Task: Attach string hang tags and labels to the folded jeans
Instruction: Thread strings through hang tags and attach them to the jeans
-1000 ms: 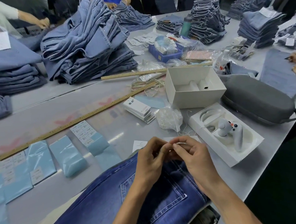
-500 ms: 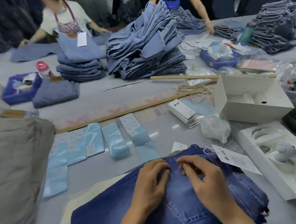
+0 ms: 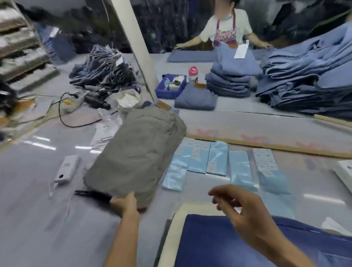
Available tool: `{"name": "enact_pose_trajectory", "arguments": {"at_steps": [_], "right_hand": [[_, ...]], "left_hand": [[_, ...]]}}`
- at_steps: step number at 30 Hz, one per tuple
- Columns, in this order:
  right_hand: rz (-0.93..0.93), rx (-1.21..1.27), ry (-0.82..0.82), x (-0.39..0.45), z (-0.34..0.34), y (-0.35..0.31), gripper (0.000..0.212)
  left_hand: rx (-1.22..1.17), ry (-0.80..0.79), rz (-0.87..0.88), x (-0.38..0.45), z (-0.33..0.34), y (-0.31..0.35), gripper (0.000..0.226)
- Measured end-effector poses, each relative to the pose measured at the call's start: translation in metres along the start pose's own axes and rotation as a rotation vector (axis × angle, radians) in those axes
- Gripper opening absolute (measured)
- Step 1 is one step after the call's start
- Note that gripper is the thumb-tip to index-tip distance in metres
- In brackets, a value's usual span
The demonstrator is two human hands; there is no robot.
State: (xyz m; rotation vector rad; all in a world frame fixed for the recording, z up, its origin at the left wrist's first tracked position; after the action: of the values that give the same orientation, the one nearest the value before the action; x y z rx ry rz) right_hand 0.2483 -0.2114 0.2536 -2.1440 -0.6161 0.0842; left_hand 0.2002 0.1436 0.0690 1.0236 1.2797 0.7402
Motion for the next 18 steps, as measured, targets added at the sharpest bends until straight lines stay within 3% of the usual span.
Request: {"name": "enact_pose_trajectory", "arguments": {"at_steps": [5, 8, 11, 15, 18], "right_hand": [[0.045, 0.008, -0.059, -0.001, 0.019, 0.013, 0.038], [0.060, 0.005, -0.083, -0.005, 0.022, 0.022, 0.037], [0.095, 0.022, -0.069, -0.008, 0.018, 0.031, 0.035], [0.144, 0.062, -0.077, -0.006, 0.019, 0.037, 0.032], [0.142, 0.062, -0.123, -0.001, 0.027, 0.035, 0.030]], "left_hand": [[-0.172, -0.005, -0.216, 0.038, -0.006, -0.008, 0.049], [-0.256, 0.042, -0.268, 0.041, -0.006, -0.008, 0.034], [-0.197, 0.049, -0.247, 0.047, 0.005, 0.010, 0.055], [-0.202, -0.170, -0.359, 0.053, 0.054, 0.050, 0.052], [-0.084, -0.316, -0.113, 0.044, 0.110, 0.109, 0.044]]}}
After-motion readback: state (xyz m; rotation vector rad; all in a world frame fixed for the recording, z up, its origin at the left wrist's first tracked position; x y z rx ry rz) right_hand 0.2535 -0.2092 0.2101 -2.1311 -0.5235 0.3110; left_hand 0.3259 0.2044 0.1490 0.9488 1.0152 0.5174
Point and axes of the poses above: each hand's wrist, its own x-axis towards the middle knuckle, its own z-axis out of the palm, y = z × x, the point moved 7 cm from there along x, towards the middle knuckle, and after that the axes turned 11 degrees about -x, right-handed, at the moved point
